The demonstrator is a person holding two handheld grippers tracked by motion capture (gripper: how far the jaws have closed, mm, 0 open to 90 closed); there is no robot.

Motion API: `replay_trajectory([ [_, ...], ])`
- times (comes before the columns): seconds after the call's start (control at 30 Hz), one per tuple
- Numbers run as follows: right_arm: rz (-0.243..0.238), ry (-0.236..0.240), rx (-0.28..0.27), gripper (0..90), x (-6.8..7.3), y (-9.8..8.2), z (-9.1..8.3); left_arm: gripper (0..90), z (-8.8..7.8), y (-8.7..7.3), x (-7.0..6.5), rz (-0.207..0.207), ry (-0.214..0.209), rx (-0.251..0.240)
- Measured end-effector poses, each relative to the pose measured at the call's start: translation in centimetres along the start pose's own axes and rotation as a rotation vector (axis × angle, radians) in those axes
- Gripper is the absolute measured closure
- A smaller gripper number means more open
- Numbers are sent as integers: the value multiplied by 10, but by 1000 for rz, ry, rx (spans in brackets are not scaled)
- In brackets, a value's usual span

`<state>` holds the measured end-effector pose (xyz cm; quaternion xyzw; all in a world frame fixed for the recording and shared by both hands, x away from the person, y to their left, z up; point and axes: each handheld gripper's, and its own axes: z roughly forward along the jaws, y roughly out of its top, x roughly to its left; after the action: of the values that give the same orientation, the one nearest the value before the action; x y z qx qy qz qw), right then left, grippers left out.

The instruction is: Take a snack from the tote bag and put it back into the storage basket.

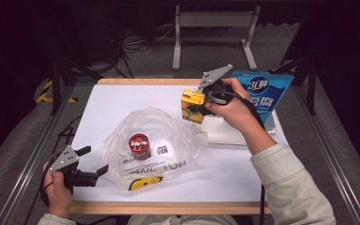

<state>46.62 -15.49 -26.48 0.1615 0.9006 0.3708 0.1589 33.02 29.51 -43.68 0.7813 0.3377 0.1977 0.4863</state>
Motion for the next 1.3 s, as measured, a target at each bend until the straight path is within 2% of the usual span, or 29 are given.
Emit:
replay_trajectory([
  [0.63, 60, -64, 27, 555, -26, -18, -2, 11, 1, 0, 0, 0, -1, 7],
  [0.9, 78, -86, 47, 555, -36, -26, 5, 12, 1, 0, 0, -2, -4, 7],
  [1.13, 89, -94, 61, 554, -40, -32, 10, 12, 1, 0, 0, -1, -3, 8],
  [1.3, 108, -104, 81, 554, -46, -42, 19, 12, 1, 0, 0, -1, -6, 7],
])
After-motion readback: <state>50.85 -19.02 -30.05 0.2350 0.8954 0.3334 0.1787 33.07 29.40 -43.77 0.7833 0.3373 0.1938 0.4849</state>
